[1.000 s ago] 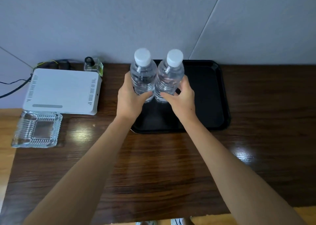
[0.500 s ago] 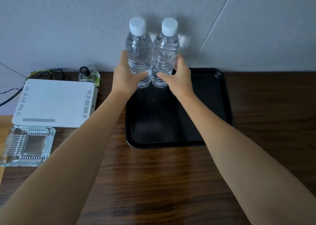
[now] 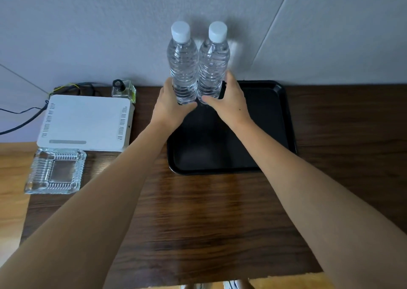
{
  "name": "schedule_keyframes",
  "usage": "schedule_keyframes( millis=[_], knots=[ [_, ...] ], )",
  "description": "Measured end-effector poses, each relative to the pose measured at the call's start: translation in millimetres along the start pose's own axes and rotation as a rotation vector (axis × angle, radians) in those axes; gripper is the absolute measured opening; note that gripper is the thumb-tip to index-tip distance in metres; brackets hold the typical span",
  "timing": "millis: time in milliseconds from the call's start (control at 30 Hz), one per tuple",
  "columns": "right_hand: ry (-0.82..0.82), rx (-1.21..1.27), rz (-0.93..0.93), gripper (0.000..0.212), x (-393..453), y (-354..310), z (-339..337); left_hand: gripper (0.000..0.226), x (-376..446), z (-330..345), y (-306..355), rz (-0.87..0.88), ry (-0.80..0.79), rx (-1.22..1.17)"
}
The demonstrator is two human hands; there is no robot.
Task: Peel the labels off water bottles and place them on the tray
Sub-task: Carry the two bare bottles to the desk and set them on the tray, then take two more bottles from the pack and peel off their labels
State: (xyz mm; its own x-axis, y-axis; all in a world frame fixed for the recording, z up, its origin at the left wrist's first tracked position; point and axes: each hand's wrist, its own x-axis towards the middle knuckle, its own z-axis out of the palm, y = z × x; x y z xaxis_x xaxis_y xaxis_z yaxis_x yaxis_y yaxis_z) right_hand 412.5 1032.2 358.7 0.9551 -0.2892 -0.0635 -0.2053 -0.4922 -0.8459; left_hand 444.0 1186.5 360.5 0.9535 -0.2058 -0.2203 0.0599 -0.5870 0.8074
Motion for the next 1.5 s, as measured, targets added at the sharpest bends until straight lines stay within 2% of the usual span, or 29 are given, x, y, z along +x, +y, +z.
schedule_keyframes(
  millis=[167,300,367,633,733,933,1133,1333,1433,1500],
  knots=[
    [-0.133,-0.316,-0.051,0.072,-41,-24,-28,0.068,-40,-21,11,0.142,-0.135,0.486],
    [-0.357,-0.662,-0.054,0.084,-82,-51,-49,0.072,-80,-43,35,0.180,-0.287,0.821],
    [-0.411,-0.704,-0.011,0.084,-108,-64,-63,0.073,-104,-53,50,0.158,-0.353,0.870],
    [-0.439,-0.615,0.211,0.077,-229,-102,-138,0.071,-223,-74,107,0.008,-0.583,0.799],
    [-0.458,-0.596,0.301,0.079,-272,-109,-171,0.071,-256,-61,138,0.028,-0.668,0.837],
    [-0.361,-0.512,0.467,0.085,-353,-75,-265,0.074,-306,28,230,0.331,-0.830,0.953],
    [-0.139,-0.437,0.641,0.095,-457,-4,-388,0.077,-375,157,309,0.562,-0.987,1.065],
    [-0.034,-0.449,0.809,0.084,-576,61,-492,0.077,-471,277,372,0.699,-1.121,1.040],
    [0.066,-0.409,0.874,0.092,-624,89,-528,0.071,-513,327,401,0.785,-1.195,1.057],
    [0.098,-0.372,0.925,0.087,-647,104,-550,0.064,-535,357,419,0.843,-1.243,1.048]
  ],
)
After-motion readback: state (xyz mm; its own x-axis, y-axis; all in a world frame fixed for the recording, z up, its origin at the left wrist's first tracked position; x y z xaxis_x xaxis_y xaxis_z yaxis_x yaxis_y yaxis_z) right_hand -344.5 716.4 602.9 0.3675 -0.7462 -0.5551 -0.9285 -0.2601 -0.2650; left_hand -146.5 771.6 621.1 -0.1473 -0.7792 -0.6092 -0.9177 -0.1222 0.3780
